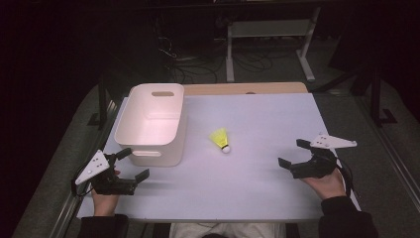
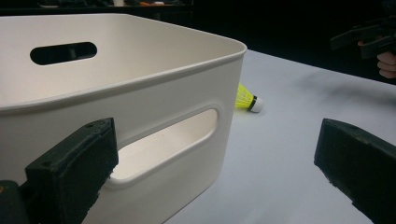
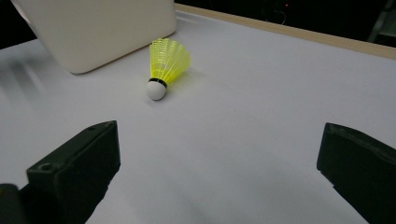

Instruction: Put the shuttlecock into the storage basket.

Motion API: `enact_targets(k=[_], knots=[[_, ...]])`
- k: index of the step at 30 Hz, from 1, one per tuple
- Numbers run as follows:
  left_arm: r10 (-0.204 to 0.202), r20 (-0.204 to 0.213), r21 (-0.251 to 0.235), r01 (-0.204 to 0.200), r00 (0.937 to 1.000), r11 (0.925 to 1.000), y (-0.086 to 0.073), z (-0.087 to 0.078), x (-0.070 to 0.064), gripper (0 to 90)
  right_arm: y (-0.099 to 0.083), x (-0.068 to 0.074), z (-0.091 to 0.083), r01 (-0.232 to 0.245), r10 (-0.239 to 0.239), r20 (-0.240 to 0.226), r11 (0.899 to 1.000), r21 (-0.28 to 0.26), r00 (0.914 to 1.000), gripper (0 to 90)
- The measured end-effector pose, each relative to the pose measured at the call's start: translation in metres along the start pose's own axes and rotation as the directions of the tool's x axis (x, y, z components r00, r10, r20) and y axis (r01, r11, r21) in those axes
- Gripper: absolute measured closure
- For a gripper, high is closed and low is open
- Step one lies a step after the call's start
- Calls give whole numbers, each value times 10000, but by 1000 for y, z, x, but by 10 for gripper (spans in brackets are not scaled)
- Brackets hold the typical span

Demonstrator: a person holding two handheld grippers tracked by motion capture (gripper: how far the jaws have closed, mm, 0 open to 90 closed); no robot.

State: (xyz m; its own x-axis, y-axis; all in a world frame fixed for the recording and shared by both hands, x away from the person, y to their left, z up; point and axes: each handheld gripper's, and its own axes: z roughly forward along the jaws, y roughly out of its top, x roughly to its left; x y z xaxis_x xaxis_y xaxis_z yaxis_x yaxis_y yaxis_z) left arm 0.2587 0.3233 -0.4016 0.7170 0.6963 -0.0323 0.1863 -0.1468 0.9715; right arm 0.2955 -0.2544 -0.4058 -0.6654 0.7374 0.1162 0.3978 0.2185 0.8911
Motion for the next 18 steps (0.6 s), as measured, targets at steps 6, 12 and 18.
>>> enact_targets(k=[6,12,18], knots=[[-6,0,-11,6,10000,10000,0,-1,0,0,0,1,1,57,-57,-12,10000,67,10000,0],[-18,-18,-14,18,10000,10000,0,-1,0,0,0,2,2,78,-78,-19,9999,144,10000,0],[-25,-19,3,25,10000,10000,0,-1,0,0,1,2,2,70,-69,-30,9999,117,10000,0]])
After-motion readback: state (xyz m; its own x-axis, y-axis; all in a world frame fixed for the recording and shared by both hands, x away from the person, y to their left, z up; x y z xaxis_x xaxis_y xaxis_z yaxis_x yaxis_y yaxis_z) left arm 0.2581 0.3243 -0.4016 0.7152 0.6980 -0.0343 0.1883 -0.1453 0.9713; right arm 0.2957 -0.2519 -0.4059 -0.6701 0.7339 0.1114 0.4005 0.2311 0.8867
